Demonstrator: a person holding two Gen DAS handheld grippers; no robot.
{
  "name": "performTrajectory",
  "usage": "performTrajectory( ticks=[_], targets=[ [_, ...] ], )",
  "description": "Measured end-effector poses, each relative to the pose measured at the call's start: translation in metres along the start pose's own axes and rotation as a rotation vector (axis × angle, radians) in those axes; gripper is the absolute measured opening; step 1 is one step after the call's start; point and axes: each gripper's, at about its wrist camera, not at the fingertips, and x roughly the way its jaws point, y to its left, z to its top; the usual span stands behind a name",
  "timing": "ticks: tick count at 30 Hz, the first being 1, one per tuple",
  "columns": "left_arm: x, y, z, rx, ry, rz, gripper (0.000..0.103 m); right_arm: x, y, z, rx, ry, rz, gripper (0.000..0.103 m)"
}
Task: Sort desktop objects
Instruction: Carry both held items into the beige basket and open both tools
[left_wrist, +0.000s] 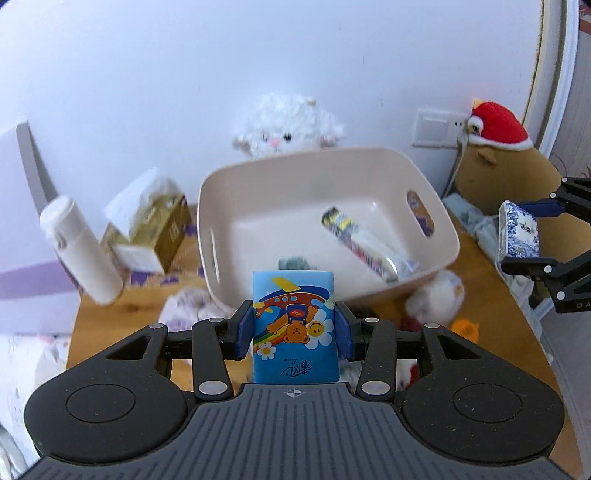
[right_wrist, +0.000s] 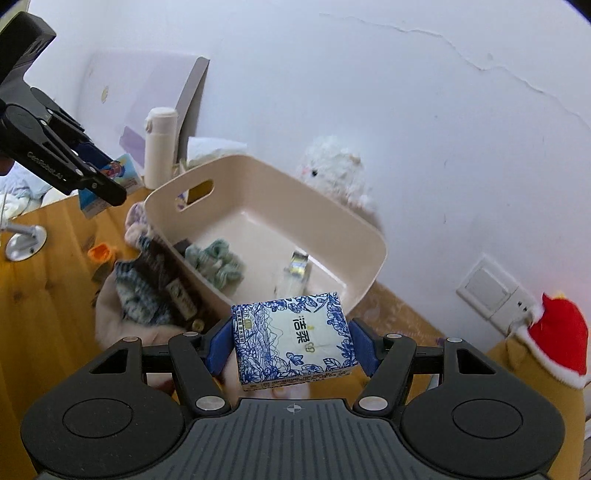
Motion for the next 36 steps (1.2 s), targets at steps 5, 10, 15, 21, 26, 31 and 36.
performTrajectory(
  ticks=[5, 10, 15, 21, 26, 31, 36],
  targets=[
    [0.015, 0.000, 0.020, 0.041, -0.034, -0.004, 0.045, 0.016, -0.001, 0.016, 0.025, -0.011, -0.030, 0.064],
    [0.050, -0.002, 0.030, 0.083, 0.007, 0.016, 0.045, 0.040, -0.003, 0.031, 0.059, -0.015, -0.052, 0.064],
    [0.086, 0.000, 0.035, 0.110, 0.047, 0.044, 0.045, 0.068, -0.006, 0.039, 0.086, 0.010, -0.075, 0.064],
    [0.119, 0.005, 0.043, 0.130, 0.078, 0.052, 0.045, 0.097, -0.011, 0.040, 0.150, 0.058, -0.116, 0.064],
    [0.145, 0.011, 0.048, 0.098, 0.138, 0.061, 0.045, 0.122, -0.018, 0.041, 0.225, 0.109, -0.142, 0.064],
    [0.166, 0.013, 0.043, 0.085, 0.210, 0.093, 0.045, 0.141, -0.019, 0.039, 0.272, 0.135, -0.150, 0.064],
    [0.174, 0.010, 0.038, 0.105, 0.239, 0.094, 0.046, 0.150, -0.019, 0.031, 0.313, 0.153, -0.149, 0.064]
  ],
)
